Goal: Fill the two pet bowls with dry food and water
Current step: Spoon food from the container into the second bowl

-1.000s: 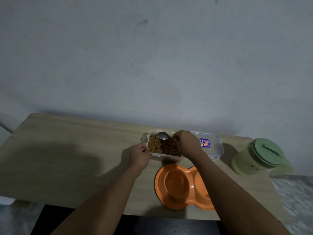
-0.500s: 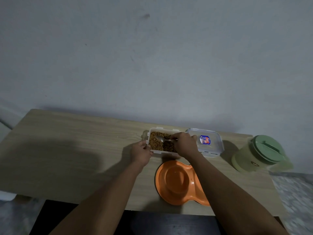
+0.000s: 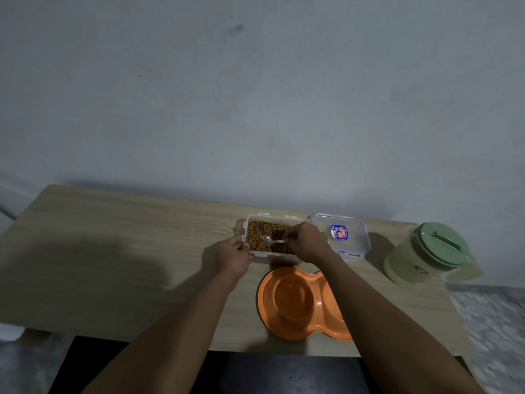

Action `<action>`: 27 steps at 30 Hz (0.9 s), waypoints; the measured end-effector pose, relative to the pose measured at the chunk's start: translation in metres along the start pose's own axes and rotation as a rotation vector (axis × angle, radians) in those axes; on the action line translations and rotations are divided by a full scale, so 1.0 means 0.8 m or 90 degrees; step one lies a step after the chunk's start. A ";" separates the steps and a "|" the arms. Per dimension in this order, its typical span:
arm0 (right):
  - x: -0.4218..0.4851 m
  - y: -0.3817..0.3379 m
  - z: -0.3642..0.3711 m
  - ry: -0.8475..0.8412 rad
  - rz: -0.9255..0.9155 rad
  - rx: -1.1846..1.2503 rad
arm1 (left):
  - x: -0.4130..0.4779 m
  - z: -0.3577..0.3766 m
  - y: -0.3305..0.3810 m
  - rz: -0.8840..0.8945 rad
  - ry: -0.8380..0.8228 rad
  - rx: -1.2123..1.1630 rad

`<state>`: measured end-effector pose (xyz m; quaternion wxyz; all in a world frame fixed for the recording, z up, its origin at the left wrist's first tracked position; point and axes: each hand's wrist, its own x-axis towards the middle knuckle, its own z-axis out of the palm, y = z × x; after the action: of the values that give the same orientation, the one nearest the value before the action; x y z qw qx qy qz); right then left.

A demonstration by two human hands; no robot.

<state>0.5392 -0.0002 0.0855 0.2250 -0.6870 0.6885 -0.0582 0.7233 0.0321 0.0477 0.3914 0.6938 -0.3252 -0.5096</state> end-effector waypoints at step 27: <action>-0.152 0.085 -0.011 -0.014 0.101 0.067 | 0.015 0.011 -0.003 -0.021 0.018 -0.055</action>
<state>0.4677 0.1196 0.0953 0.2725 -0.6181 0.7341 -0.0687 0.7178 0.0214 0.0388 0.4169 0.6886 -0.2858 -0.5199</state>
